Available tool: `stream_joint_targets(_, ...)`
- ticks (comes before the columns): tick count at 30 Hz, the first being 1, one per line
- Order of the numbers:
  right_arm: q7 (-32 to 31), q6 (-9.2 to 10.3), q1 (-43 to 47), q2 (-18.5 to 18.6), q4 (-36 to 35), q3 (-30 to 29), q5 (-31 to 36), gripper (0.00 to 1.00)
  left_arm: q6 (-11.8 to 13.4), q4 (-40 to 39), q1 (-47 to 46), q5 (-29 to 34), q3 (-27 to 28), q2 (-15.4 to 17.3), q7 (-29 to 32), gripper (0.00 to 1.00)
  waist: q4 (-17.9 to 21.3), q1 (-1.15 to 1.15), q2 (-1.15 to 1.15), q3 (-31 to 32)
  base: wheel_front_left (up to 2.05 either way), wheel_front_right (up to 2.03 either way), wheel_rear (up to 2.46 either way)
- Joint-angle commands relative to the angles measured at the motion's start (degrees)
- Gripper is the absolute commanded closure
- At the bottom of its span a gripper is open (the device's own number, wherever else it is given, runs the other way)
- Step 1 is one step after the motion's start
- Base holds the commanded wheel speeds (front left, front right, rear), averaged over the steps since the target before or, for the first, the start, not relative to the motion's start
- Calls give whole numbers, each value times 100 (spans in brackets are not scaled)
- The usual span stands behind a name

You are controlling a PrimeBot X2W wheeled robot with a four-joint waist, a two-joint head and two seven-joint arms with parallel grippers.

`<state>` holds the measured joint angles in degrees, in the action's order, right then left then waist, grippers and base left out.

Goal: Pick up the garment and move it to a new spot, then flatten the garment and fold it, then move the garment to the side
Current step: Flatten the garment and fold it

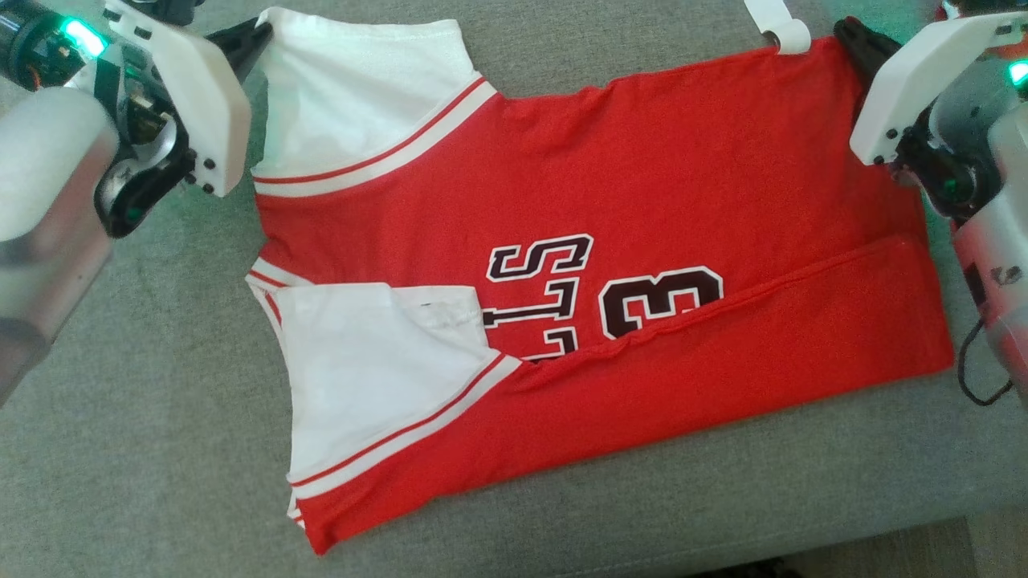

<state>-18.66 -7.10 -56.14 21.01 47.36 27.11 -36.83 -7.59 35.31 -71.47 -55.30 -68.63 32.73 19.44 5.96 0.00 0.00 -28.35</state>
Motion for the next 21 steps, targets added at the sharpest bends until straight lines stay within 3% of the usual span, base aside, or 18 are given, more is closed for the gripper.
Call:
stream_joint_targets(1, 123, -39, -149, 109, -121, 41, -42, 100, 10, -38, -392, -6, 185, 256, -131, 100, -1, 0, 0, -1, 0, 0, 0)
stream_joint_targets(6, 480, -39, -310, 160, -63, 53, -42, 100, 10, 80, -616, 284, 116, 307, -795, 100, -9, 0, 0, 14, 0, 0, 0)
stream_joint_targets(14, 1020, -39, -487, 227, 107, -32, -155, 100, 55, 492, -924, 727, 224, 128, -2027, 100, -108, 0, 0, 144, 0, 0, 0)
stream_joint_targets(21, 1314, -39, -57, 462, -1, -36, -456, 100, 33, 574, -602, 575, 150, 20, -2269, 100, -300, 0, 0, 438, 0, 0, 0)
